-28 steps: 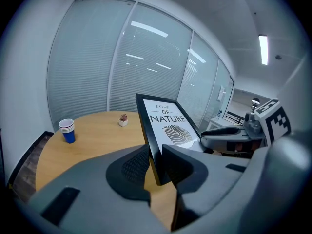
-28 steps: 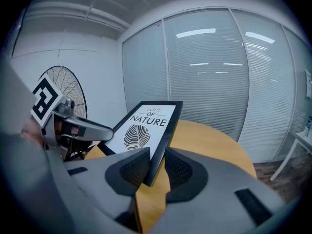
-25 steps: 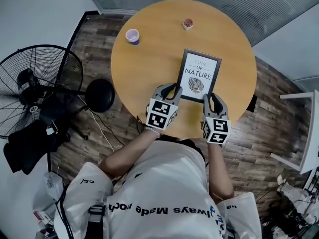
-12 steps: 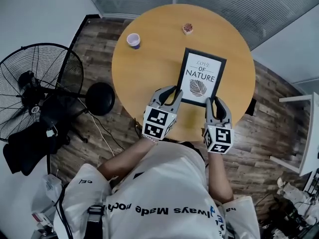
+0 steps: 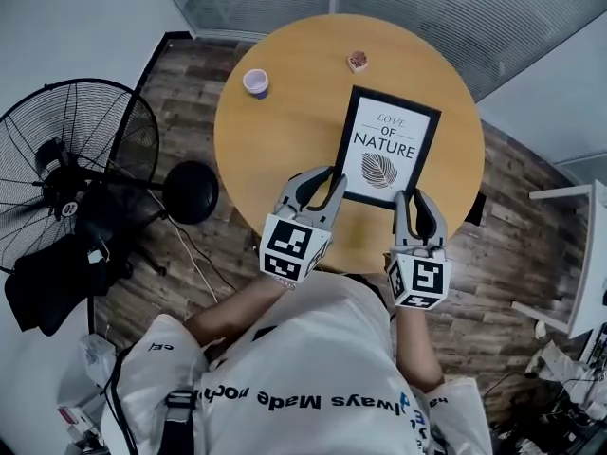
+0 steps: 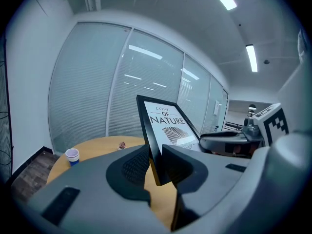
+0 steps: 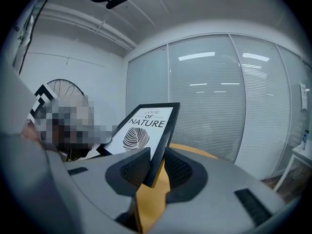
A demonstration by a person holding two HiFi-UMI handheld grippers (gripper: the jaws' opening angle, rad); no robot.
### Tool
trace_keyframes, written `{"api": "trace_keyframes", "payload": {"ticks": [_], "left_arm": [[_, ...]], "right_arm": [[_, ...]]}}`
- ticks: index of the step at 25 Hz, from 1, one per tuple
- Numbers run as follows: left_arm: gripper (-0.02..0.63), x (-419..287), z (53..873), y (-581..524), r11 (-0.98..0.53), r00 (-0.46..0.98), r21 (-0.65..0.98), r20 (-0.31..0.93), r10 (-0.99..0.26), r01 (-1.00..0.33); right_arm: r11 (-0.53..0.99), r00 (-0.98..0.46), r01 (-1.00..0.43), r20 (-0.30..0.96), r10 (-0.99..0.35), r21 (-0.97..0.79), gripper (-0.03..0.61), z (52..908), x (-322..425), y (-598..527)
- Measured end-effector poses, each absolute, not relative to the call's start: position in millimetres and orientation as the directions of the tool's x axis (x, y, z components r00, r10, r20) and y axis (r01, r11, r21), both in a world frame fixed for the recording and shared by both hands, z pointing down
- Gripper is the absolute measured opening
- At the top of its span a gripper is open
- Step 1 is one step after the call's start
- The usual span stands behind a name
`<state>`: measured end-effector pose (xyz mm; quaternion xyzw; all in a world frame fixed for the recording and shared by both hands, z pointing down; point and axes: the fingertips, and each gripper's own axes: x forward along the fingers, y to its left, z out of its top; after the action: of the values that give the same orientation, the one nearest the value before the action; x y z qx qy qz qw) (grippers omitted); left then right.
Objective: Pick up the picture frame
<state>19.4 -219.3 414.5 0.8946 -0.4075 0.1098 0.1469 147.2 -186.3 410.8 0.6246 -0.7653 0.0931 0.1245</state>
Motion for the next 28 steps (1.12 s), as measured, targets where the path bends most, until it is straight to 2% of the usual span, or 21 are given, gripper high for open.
{"api": "trace_keyframes", "payload": {"ticks": [28], "left_arm": [[0.095,-8.7,319.4,-199.2,-0.641,0.650,0.109,0.129,-0.749,-0.760]], "right_arm": [[0.213,-0.202,-0.976,0.171,-0.964,0.049,0.104,321.3,117.4,-163.6]]}}
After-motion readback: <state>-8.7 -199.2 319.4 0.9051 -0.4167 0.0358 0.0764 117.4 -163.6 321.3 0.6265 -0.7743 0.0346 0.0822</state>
